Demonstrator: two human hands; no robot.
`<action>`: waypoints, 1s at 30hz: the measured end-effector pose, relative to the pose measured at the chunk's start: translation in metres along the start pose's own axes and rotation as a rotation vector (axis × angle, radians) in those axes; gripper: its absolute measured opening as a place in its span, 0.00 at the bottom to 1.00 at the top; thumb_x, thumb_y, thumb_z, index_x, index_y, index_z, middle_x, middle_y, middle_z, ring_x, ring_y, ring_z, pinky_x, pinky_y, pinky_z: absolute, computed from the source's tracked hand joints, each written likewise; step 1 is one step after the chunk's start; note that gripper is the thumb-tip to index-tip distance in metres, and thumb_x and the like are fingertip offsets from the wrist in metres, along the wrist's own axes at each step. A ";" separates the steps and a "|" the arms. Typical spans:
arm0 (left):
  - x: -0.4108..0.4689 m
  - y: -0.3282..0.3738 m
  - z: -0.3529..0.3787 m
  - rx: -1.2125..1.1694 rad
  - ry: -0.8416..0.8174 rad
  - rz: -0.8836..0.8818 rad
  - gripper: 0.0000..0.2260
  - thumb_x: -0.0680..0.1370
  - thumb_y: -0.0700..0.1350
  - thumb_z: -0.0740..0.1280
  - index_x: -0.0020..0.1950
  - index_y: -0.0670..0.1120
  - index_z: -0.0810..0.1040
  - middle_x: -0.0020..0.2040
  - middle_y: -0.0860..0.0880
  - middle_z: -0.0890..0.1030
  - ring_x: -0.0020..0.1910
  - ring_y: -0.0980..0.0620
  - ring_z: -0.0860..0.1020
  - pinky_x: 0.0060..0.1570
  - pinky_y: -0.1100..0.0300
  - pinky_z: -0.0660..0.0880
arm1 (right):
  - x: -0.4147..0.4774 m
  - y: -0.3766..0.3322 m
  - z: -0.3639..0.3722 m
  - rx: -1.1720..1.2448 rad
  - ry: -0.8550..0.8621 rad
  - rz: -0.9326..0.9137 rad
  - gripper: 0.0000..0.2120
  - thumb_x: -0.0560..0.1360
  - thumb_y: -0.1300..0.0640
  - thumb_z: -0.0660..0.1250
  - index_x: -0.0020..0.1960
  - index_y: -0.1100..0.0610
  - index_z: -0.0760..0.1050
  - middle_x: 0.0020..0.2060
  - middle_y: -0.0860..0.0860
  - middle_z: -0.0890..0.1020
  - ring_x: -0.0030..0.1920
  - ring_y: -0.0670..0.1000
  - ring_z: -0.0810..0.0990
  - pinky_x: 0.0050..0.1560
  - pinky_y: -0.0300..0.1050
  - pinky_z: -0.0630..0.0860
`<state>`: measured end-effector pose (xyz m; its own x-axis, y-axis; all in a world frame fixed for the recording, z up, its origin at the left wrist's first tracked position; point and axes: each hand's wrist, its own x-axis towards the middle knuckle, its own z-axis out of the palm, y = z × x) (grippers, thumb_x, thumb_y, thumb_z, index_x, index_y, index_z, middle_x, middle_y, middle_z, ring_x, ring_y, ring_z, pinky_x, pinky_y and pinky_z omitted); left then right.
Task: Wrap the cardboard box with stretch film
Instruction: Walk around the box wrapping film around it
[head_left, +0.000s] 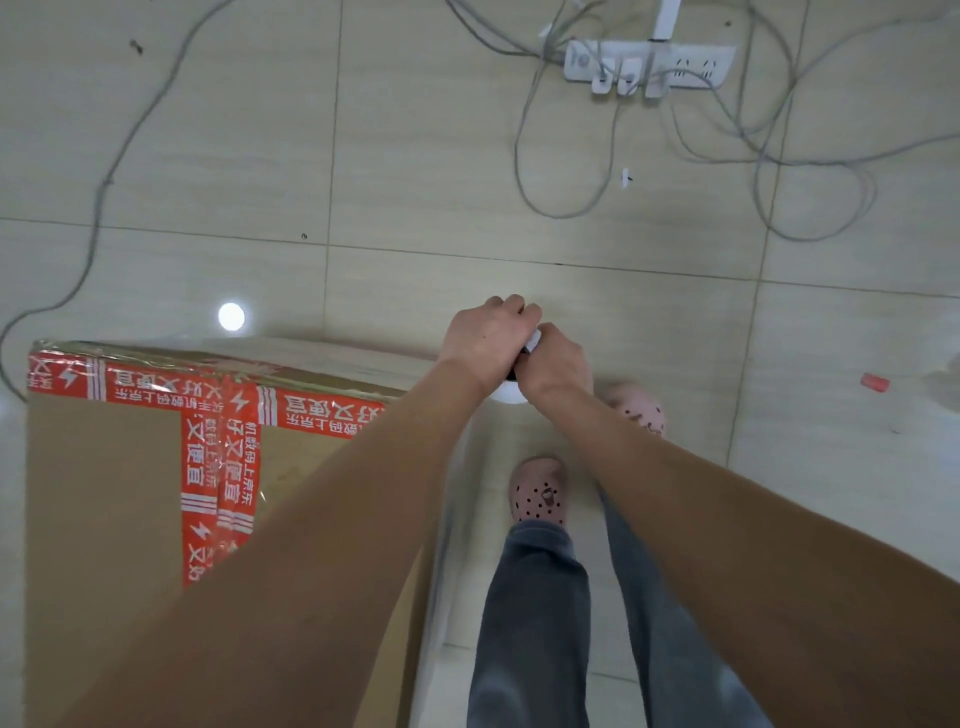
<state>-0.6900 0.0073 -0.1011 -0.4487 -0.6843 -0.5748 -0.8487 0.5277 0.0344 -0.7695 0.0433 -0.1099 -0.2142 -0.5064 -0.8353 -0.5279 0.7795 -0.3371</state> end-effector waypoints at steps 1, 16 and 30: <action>0.003 0.001 -0.001 -0.003 -0.008 -0.014 0.14 0.76 0.36 0.62 0.62 0.43 0.70 0.57 0.47 0.73 0.54 0.47 0.74 0.37 0.57 0.67 | 0.002 0.001 -0.002 -0.023 -0.004 -0.010 0.09 0.77 0.57 0.58 0.56 0.56 0.71 0.51 0.54 0.79 0.45 0.55 0.75 0.41 0.45 0.69; 0.018 -0.042 -0.010 -0.845 0.098 -0.948 0.13 0.72 0.48 0.69 0.50 0.41 0.75 0.46 0.44 0.80 0.48 0.44 0.77 0.39 0.57 0.69 | 0.028 -0.064 -0.035 -0.233 0.089 -0.268 0.18 0.75 0.60 0.61 0.63 0.52 0.67 0.59 0.51 0.75 0.54 0.57 0.77 0.43 0.44 0.65; 0.028 -0.051 -0.041 -0.543 -0.029 -0.658 0.14 0.76 0.42 0.65 0.60 0.41 0.70 0.56 0.43 0.73 0.51 0.41 0.77 0.40 0.55 0.68 | 0.041 -0.083 -0.036 -0.153 -0.105 -0.097 0.14 0.77 0.59 0.57 0.62 0.56 0.70 0.58 0.55 0.77 0.57 0.59 0.77 0.46 0.45 0.70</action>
<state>-0.6710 -0.0598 -0.0854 0.1836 -0.7500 -0.6354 -0.9539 -0.2920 0.0690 -0.7642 -0.0555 -0.1002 -0.0737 -0.5290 -0.8454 -0.6622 0.6598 -0.3551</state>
